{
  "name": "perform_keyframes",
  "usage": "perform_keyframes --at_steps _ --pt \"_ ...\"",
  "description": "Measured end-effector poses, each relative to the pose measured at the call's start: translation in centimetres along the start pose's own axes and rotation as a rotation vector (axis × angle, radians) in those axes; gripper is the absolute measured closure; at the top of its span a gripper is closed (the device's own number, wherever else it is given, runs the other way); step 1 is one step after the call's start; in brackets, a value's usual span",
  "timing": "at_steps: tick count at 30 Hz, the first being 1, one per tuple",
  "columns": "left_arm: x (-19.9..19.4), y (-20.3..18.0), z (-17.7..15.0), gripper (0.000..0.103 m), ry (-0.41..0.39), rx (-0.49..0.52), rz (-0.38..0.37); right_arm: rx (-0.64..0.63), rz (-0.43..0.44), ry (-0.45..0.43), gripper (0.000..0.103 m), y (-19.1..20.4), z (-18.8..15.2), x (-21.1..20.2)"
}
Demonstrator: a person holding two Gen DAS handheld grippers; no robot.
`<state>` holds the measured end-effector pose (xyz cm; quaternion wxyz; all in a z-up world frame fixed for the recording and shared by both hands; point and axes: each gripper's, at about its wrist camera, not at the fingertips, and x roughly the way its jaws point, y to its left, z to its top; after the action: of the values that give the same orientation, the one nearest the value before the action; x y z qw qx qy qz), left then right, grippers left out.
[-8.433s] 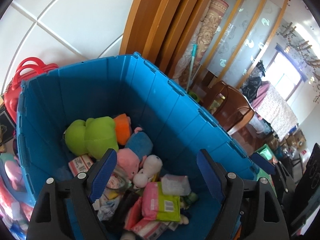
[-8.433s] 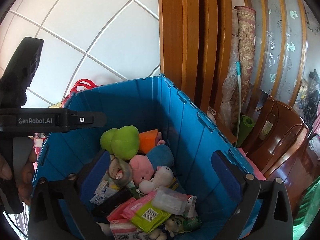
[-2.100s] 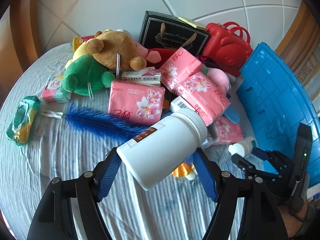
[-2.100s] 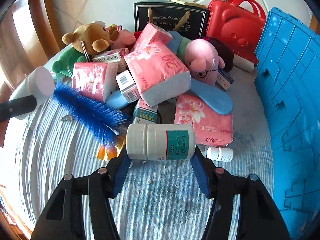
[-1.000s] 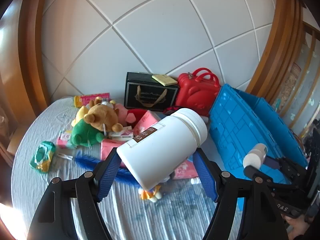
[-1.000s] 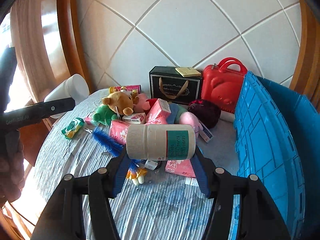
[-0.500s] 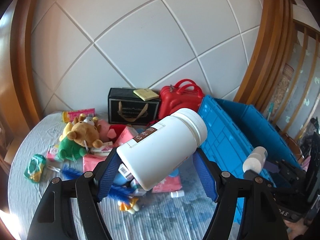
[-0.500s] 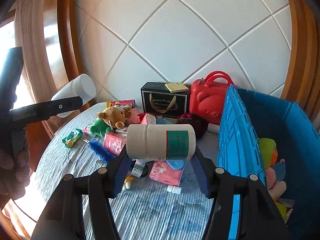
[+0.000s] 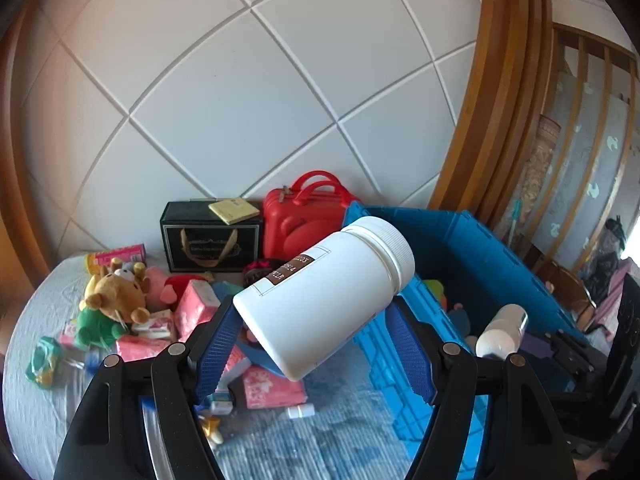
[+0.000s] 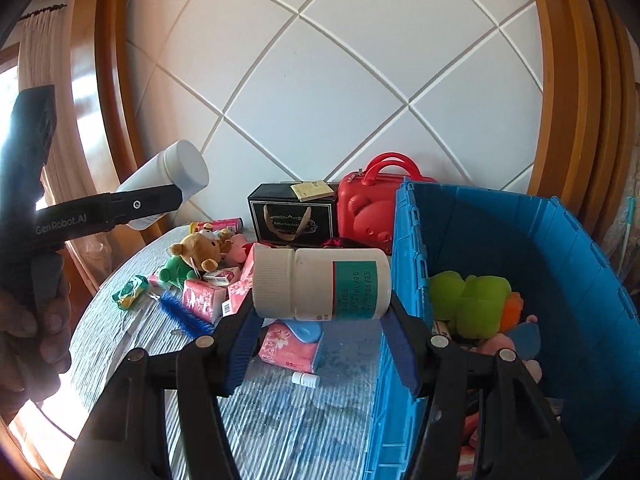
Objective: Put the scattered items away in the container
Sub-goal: 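Carry the white bottle with left tool while right tool carries the pill bottle over the crate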
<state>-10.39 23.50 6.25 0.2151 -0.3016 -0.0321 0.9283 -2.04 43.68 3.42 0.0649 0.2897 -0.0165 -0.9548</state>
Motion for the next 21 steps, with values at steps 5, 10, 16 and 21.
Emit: perform_keyframes --at_steps 5,10,16,21 --pt "1.5 -3.9 0.5 0.03 0.01 0.039 -0.048 0.043 -0.045 -0.016 0.045 -3.2 -0.3 -1.6" --pt "3.3 -7.7 1.0 0.03 0.022 0.08 -0.104 0.093 -0.098 -0.022 0.045 -6.5 -0.7 -2.9" --pt "5.3 -12.2 1.4 0.03 0.044 0.129 -0.176 0.144 -0.165 -0.019 0.045 -9.9 -1.5 -4.3" --pt "7.0 -15.4 1.6 0.03 0.067 0.148 -0.243 0.187 -0.217 -0.014 0.045 -12.3 -2.4 -5.2"
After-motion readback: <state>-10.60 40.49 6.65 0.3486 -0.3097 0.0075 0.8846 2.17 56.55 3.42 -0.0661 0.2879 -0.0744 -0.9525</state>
